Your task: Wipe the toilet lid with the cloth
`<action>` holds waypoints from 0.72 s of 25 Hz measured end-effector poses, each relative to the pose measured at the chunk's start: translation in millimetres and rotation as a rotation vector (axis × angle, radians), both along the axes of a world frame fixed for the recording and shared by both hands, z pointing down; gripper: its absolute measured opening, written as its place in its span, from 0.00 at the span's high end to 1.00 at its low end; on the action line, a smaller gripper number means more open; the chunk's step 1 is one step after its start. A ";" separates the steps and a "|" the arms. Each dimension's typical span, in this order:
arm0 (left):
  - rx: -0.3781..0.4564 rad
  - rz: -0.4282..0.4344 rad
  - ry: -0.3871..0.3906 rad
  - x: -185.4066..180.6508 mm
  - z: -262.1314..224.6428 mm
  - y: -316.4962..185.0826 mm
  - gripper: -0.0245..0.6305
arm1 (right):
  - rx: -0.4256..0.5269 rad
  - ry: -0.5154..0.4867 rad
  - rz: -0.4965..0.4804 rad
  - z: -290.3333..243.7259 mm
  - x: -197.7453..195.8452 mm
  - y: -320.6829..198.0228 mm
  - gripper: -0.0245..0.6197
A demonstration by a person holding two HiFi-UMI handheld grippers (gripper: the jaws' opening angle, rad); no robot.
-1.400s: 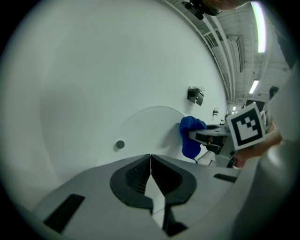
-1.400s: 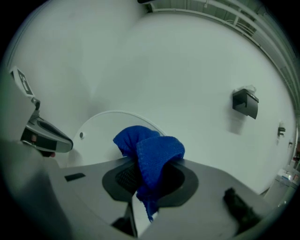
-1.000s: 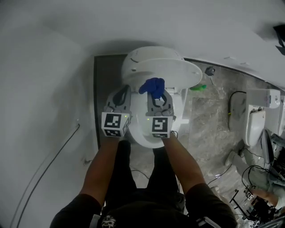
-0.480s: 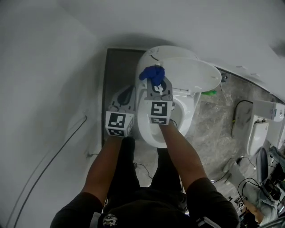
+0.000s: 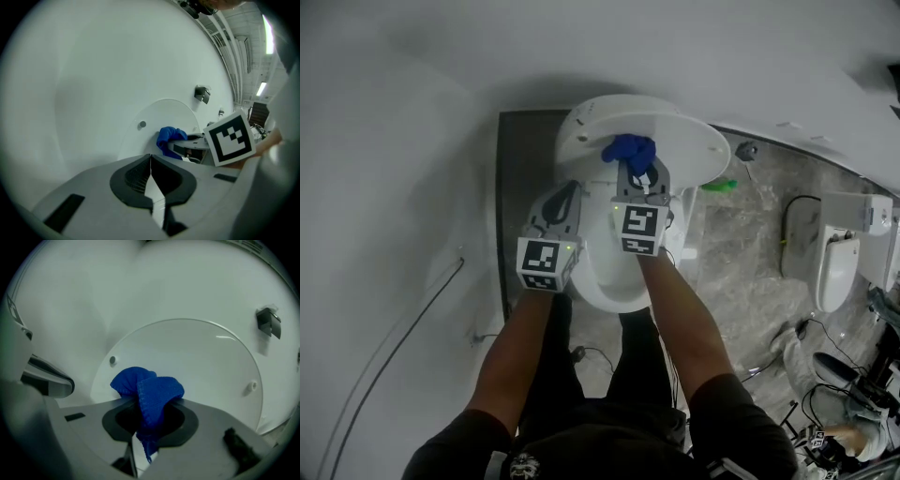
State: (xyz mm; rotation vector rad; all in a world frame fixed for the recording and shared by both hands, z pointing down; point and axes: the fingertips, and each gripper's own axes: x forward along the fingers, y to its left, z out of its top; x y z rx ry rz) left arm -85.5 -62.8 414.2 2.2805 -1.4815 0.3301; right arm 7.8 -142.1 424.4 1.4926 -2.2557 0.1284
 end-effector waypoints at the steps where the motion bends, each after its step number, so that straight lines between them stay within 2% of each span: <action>1: -0.001 0.002 0.005 8.0 2.0 -1.7 0.94 | -0.003 0.004 0.014 2.4 11.4 -0.7 0.85; 10: -0.007 0.077 0.009 76.4 3.0 -11.8 0.94 | -0.004 0.050 0.106 5.5 104.4 -5.5 0.85; 18: -0.017 0.115 -0.003 102.2 6.6 -10.7 0.94 | 0.006 0.080 0.165 0.1 158.5 -0.1 0.85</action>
